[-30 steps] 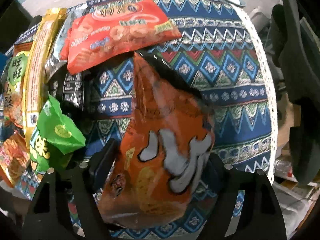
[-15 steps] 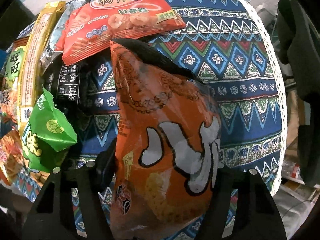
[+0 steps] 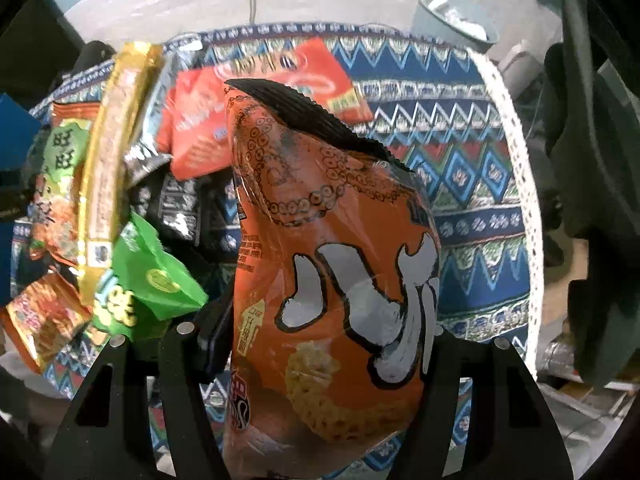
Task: Organize snacks
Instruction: 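Lift both bags and carry them over the cardboard box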
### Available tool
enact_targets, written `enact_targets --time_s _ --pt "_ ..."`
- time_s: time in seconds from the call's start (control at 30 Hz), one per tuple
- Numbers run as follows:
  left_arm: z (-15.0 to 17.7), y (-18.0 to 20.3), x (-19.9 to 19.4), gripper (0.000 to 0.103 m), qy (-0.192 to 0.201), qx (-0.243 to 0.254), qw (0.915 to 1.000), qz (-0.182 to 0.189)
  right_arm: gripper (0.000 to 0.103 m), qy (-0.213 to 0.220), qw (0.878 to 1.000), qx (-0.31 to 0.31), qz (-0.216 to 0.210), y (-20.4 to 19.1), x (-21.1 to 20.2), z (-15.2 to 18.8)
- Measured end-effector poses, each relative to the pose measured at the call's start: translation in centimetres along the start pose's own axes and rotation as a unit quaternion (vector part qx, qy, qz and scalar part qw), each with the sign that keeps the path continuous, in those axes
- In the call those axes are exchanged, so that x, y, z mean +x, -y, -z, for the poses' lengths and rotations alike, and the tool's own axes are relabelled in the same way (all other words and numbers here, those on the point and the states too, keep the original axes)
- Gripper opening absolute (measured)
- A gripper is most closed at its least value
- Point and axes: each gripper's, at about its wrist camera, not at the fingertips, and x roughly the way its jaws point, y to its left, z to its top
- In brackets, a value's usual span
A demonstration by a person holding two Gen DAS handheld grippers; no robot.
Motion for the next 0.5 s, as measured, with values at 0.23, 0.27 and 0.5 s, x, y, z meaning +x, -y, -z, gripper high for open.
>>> enact_targets --time_s 0.23,0.27,0.5 --pt "1.2 -0.4 -3.3 0.061 0.026 0.005 0.9994 -0.022 0.064 0.034 0.999 -0.013 0.000 -1.6 -2.7 -1.1" --pt "1.4 -0.3 -3.6 0.061 0.029 0.004 0.9994 -0.020 0.064 0.039 0.999 -0.016 0.000 -1.9 -3.0 -1.3" --pt "2.6 -0.7 -6.9 0.061 0.053 -0.007 0.9985 -0.012 0.064 0.064 0.997 -0.035 0.000 -3.8 -4.9 -0.4"
